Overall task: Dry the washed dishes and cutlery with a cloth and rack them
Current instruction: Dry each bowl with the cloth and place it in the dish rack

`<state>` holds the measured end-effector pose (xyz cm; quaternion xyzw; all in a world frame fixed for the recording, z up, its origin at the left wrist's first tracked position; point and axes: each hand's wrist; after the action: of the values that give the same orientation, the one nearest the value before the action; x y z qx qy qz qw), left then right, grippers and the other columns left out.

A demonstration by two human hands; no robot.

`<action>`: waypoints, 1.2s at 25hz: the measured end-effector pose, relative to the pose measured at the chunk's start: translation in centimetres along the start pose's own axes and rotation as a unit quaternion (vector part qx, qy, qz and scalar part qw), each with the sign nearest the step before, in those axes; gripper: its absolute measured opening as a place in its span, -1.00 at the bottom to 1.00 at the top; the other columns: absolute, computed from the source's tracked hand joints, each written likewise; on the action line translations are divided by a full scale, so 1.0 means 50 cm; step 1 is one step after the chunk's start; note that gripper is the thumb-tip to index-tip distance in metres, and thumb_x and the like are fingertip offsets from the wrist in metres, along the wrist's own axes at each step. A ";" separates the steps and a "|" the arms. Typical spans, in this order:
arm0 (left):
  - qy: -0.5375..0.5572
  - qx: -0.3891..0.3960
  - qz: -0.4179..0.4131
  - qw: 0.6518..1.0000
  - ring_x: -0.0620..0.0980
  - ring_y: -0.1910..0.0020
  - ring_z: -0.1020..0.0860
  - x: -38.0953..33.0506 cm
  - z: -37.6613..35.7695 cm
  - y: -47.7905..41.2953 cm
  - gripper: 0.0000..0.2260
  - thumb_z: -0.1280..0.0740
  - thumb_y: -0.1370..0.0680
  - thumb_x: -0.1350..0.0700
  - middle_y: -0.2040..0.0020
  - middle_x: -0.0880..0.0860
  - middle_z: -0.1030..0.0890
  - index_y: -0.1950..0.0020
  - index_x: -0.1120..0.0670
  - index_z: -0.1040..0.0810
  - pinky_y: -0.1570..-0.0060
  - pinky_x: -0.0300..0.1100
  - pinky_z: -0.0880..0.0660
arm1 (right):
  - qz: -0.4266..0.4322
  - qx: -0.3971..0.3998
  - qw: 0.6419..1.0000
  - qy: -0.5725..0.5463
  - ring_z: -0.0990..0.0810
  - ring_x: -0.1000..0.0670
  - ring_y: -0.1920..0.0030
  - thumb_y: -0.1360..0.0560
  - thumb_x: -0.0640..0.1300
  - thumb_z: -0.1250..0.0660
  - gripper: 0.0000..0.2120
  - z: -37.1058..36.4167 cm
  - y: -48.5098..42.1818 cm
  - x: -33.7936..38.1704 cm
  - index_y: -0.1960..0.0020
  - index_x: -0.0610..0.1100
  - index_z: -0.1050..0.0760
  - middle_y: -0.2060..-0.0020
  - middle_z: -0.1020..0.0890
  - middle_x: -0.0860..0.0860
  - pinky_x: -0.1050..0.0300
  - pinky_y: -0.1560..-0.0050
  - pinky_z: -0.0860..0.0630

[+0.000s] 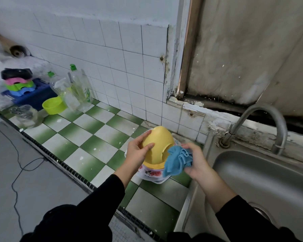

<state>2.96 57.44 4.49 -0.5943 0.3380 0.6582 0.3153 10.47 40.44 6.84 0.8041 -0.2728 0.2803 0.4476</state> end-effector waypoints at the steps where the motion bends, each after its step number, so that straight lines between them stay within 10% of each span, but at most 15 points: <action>1: 0.023 -0.020 0.010 0.999 0.05 -0.22 -0.47 -0.005 -0.003 0.005 -0.56 -0.41 -0.50 0.28 -0.25 0.02 -0.53 -0.29 -0.11 -0.51 -0.21 -0.06 -0.46 | -0.006 0.011 1.000 -0.027 -0.59 0.00 0.49 -0.55 -0.24 -0.11 -0.60 0.001 0.009 0.007 0.37 -0.15 -0.58 0.47 -0.60 -0.05 0.11 0.28 -0.45; 5: 0.082 -0.086 0.043 0.992 0.04 -0.27 -0.48 -0.015 -0.016 0.011 -0.56 -0.36 -0.54 0.29 -0.32 0.07 -0.51 -0.40 0.05 -0.45 -0.28 -0.10 -0.41 | 0.073 -0.005 0.997 -0.025 -0.62 -0.07 0.29 -0.53 -0.35 -0.27 -0.92 -0.006 0.034 0.025 0.08 -0.20 -0.44 0.20 -0.59 -0.15 0.03 0.21 -0.57; 12: 0.071 -0.089 0.025 0.993 0.02 -0.30 -0.47 -0.065 -0.029 0.043 -0.63 -0.35 -0.55 0.25 -0.34 0.06 -0.52 -0.35 0.02 -0.51 -0.29 -0.10 -0.40 | 0.299 -0.077 0.951 -0.004 -0.63 -0.04 0.05 -0.45 -0.26 -0.45 -0.82 -0.024 0.073 0.013 0.03 -0.03 -0.56 0.02 -0.63 -0.09 -0.02 0.00 -0.59; 15: 0.093 -0.043 -0.010 0.995 -0.06 -0.12 -0.57 -0.118 -0.054 0.082 -0.62 -0.34 -0.55 0.30 -0.22 0.06 -0.60 -0.33 0.01 -0.52 -0.11 -0.22 -0.51 | 0.490 -0.048 0.855 0.163 -0.57 0.16 -0.08 -0.47 -0.17 -0.45 -0.80 -0.053 0.105 0.004 -0.02 0.08 -0.58 -0.06 -0.60 0.04 0.18 -0.13 -0.53; 18: 0.151 0.021 -0.034 0.988 -0.13 0.02 -0.64 -0.173 -0.092 0.151 -0.63 -0.29 -0.55 0.38 -0.09 0.03 -0.67 -0.27 0.03 -0.55 0.05 -0.29 -0.56 | 0.637 -0.080 0.669 0.374 -0.46 0.11 -0.25 -0.51 0.01 -0.34 -0.79 -0.071 0.116 0.007 -0.14 0.05 -0.59 -0.22 -0.53 0.01 0.30 -0.27 -0.34; 19: 0.165 0.030 -0.047 0.985 -0.10 -0.03 -0.63 -0.181 -0.096 0.170 -0.63 -0.29 -0.55 0.38 -0.11 0.05 -0.67 -0.24 0.01 -0.55 -0.02 -0.25 -0.56 | 0.646 -0.110 0.666 0.356 -0.49 0.09 -0.23 -0.53 0.03 -0.31 -0.77 -0.073 0.116 0.028 -0.15 0.00 -0.59 -0.20 -0.55 0.02 0.33 -0.22 -0.34; 23: 0.188 0.003 -0.069 0.980 -0.05 -0.10 -0.60 -0.212 -0.104 0.212 -0.65 -0.32 -0.55 0.31 -0.15 0.01 -0.65 -0.21 -0.08 -0.56 -0.10 -0.20 -0.54 | 0.475 -0.110 0.853 0.188 -0.59 0.09 0.00 -0.58 -0.06 -0.29 -0.79 -0.083 0.142 0.121 -0.19 -0.05 -0.53 0.07 -0.58 0.19 0.43 0.14 -0.45; 25: 0.236 -0.016 -0.048 0.970 0.00 -0.06 -0.62 -0.233 -0.115 0.216 -0.64 -0.30 -0.55 0.35 -0.06 -0.01 -0.68 -0.27 0.02 -0.55 -0.09 -0.14 -0.56 | 0.550 -0.074 0.781 0.286 -0.57 0.17 0.02 -0.58 -0.06 -0.30 -0.75 -0.093 0.174 0.103 -0.24 -0.07 -0.49 0.01 -0.59 0.14 0.39 0.08 -0.47; 28: 0.293 -0.022 -0.034 0.955 0.04 0.03 -0.64 -0.255 -0.110 0.215 -0.63 -0.24 -0.54 0.43 -0.04 0.11 -0.68 -0.30 0.17 -0.55 0.06 -0.20 -0.61 | 0.714 0.035 0.555 0.425 -0.53 0.02 -0.23 -0.55 -0.05 -0.30 -0.69 -0.078 0.188 0.068 -0.25 -0.14 -0.48 -0.23 -0.54 -0.04 0.17 -0.23 -0.45; 30: 0.286 -0.025 -0.055 0.956 -0.02 0.03 -0.64 -0.261 -0.095 0.222 -0.66 -0.26 -0.55 0.39 -0.05 0.05 -0.68 -0.23 0.08 -0.59 0.06 -0.22 -0.59 | 0.720 0.030 0.583 0.375 -0.55 0.05 -0.20 -0.56 -0.07 -0.29 -0.74 -0.069 0.190 0.095 -0.21 -0.12 -0.49 -0.19 -0.57 -0.04 0.15 -0.19 -0.49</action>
<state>-2.17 47.00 17.96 -0.7832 0.3640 0.4505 0.2262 6.49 38.30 17.03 0.1808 -0.5620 0.7954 0.1371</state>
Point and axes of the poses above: each hand's wrist, its own y-axis away from the middle knuckle, its own z-axis out of the back of the hand, x = y × z
